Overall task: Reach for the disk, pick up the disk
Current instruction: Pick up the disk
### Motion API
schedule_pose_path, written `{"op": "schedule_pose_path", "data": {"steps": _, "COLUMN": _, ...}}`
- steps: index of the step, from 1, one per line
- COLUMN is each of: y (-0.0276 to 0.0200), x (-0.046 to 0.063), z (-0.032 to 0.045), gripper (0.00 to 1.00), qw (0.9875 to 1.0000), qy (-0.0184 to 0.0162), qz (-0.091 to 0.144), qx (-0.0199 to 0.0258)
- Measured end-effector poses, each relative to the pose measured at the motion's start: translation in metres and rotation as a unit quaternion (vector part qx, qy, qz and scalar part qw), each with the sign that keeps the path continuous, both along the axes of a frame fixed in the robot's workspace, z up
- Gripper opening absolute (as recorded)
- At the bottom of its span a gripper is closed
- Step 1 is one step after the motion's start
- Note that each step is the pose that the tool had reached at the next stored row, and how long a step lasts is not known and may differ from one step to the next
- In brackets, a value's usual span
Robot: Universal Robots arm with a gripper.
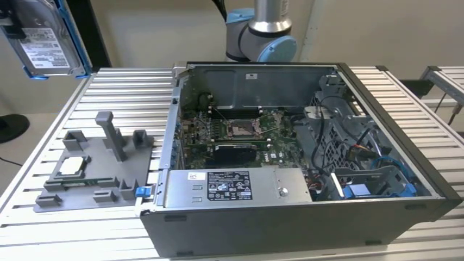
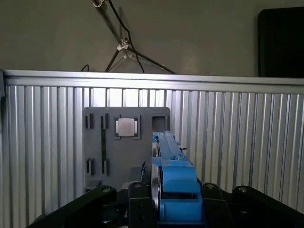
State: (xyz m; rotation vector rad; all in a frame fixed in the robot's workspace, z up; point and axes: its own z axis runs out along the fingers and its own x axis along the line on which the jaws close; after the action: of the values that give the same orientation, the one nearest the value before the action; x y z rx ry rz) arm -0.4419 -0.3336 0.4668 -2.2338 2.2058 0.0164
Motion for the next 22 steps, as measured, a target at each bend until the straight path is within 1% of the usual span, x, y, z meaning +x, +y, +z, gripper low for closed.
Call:
{"op": "schedule_pose_path", "data": {"steps": 5, "y": 0.0000, "x": 0.007, "z": 0.0000, "gripper": 0.00, "qw": 1.0000, "qy": 0.0000, "qz": 0.000, "qx": 0.0000}}
{"op": "schedule_pose_path", "data": {"steps": 8, "y": 0.0001, "x": 0.010, "z": -0.0001, "gripper": 0.00, "qw": 1.0000, "qy": -0.0001, "qz": 0.000, "qx": 0.0000}}
{"op": "schedule_pose_path", "data": {"steps": 19, "y": 0.0000, "x": 0.011, "z": 0.0000, "gripper": 0.00, "qw": 1.0000, "qy": 0.0000, "qz": 0.000, "qx": 0.0000}}
{"op": "schedule_pose_path", "data": {"steps": 22, "y": -0.0001, "x": 0.012, "z": 0.0000, "gripper": 0.00, "qw": 1.0000, "qy": 0.0000, "qz": 0.000, "qx": 0.0000}}
